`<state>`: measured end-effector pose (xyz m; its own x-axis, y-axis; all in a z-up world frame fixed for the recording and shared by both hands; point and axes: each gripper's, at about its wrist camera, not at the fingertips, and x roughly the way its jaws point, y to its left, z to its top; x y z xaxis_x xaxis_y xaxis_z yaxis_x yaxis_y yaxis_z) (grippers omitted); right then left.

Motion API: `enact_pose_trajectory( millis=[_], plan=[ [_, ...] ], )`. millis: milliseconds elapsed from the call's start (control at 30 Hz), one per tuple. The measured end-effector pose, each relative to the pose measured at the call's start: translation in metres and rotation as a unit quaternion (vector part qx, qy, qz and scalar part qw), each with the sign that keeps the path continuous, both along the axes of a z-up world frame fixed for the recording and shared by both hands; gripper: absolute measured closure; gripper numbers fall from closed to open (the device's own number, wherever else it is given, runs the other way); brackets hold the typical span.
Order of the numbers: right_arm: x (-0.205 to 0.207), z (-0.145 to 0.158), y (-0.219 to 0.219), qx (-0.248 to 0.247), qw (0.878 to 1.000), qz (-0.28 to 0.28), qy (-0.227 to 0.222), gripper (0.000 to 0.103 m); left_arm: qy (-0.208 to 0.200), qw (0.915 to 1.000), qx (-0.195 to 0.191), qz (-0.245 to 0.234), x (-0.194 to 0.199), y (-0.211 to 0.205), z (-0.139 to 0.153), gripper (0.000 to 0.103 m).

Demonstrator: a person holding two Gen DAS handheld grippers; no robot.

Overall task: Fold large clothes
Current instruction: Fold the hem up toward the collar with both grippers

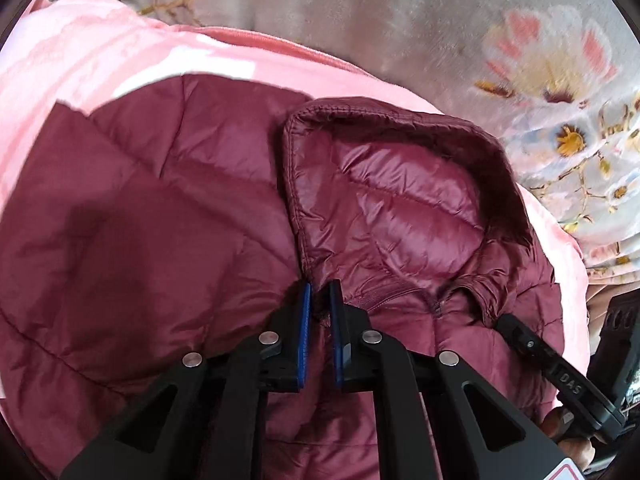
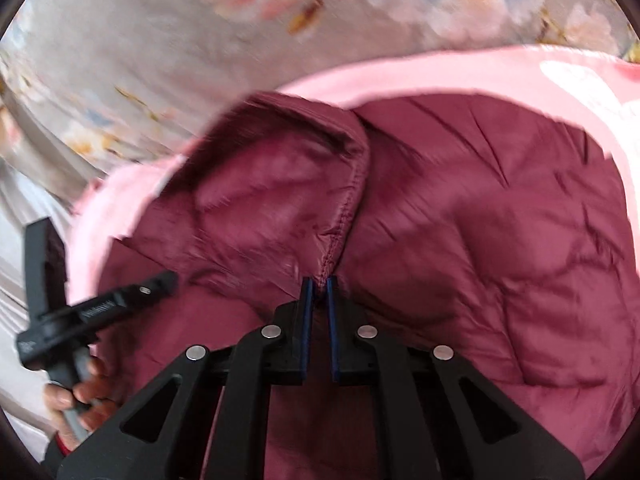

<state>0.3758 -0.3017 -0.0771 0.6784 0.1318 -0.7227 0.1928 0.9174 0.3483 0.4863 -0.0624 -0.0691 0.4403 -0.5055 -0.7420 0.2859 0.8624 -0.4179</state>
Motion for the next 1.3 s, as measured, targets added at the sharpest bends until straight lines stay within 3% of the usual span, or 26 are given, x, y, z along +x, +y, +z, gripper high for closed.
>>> enact_pose_trajectory(
  millis=[200, 300, 400, 567, 633, 733, 833, 1100, 1300],
  plan=[
    [0.000, -0.007, 0.002, -0.014, 1.000, 0.007, -0.002, 0.099, -0.041, 0.9987, 0.031, -0.008, -0.005, -0.005, -0.006, 0.089],
    [-0.007, 0.000, 0.004, -0.031, 0.999, 0.012, 0.019, 0.099, -0.049, 0.9978, 0.043, -0.014, -0.009, -0.004, -0.002, 0.088],
    [-0.020, 0.009, 0.001, -0.040, 0.999, 0.004, 0.027, 0.096, -0.066, 0.9963, 0.053, -0.012, -0.018, 0.012, 0.016, 0.089],
    [-0.003, 0.064, -0.013, -0.056, 0.997, -0.025, -0.042, 0.093, -0.106, 0.9929, 0.046, 0.030, 0.005, 0.024, 0.065, 0.081],
    [0.025, 0.083, -0.018, -0.038, 0.996, -0.032, -0.071, 0.093, -0.098, 0.9935, 0.027, 0.051, 0.027, 0.015, 0.082, 0.074],
    [0.060, 0.095, -0.019, -0.039, 0.994, -0.055, -0.088, 0.091, -0.046, 0.9960, -0.036, 0.068, 0.065, 0.002, 0.089, 0.073],
    [0.085, 0.088, -0.015, -0.056, 0.994, -0.061, -0.077, 0.091, -0.022, 0.9954, -0.044, 0.081, 0.085, -0.018, 0.080, 0.073],
    [0.086, 0.039, 0.001, -0.130, 0.991, -0.021, -0.019, 0.091, -0.027, 0.9966, 0.067, 0.040, 0.076, -0.047, 0.034, 0.075],
    [0.073, 0.017, 0.002, -0.163, 0.987, 0.000, -0.009, 0.094, -0.083, 0.9860, 0.144, 0.015, 0.055, -0.058, 0.015, 0.076]
  ],
)
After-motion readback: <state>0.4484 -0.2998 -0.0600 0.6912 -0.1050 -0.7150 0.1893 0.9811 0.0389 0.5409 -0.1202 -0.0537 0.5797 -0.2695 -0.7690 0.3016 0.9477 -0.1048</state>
